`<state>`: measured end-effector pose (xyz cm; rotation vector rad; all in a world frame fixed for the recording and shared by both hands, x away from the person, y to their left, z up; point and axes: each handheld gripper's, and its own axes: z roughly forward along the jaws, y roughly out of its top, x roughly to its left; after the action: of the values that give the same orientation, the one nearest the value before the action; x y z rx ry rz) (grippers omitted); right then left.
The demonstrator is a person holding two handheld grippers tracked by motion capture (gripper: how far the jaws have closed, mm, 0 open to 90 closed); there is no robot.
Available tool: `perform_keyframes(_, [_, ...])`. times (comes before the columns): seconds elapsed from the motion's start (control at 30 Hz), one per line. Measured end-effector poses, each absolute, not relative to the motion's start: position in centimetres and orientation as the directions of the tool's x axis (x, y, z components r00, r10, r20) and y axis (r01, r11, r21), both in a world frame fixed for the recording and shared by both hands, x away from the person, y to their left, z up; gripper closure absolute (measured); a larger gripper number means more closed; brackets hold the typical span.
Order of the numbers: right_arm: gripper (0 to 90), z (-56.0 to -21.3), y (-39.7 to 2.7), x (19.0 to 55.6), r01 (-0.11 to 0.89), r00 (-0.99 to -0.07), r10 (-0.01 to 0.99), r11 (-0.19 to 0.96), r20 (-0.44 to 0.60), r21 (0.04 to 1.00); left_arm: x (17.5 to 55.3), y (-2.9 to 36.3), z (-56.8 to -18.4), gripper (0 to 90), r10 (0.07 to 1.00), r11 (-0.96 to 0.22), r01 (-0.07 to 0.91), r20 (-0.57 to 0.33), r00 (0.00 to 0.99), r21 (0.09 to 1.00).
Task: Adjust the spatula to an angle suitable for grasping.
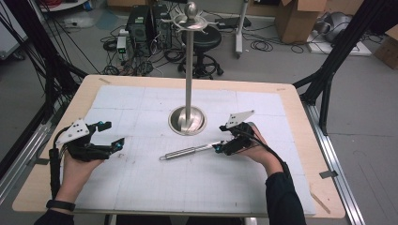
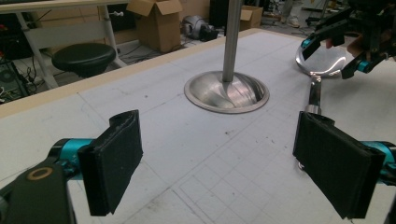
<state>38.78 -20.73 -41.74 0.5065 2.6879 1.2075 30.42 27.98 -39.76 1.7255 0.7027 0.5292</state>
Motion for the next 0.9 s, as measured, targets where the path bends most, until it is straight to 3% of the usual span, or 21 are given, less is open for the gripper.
perform_keyframes(0.3, [19.5, -42.7, -19.5, 39.2, 0.230, -0.946, 0.325, 0.681, -0.005, 0.695, 30.4, 27.9, -39.8, 16.1, 0.690, -0.184, 0.179, -0.003, 0.724, 0.966])
perform_keyframes(0.73, [38.8, -43.7, -19.1, 39.4, 0.227, -0.958, 0.287, 0.743, 0.007, 0.630, 30.4, 27.9, -39.8, 16.1, 0.684, -0.197, 0.177, 0.005, 0.730, 0.964])
perform_keyframes(0.9, [51.9, -43.5, -19.2, 39.3, 0.227, -0.957, 0.292, 0.743, 0.001, 0.629, 30.4, 27.8, -39.9, 16.1, 0.680, -0.199, 0.181, 0.003, 0.733, 0.963])
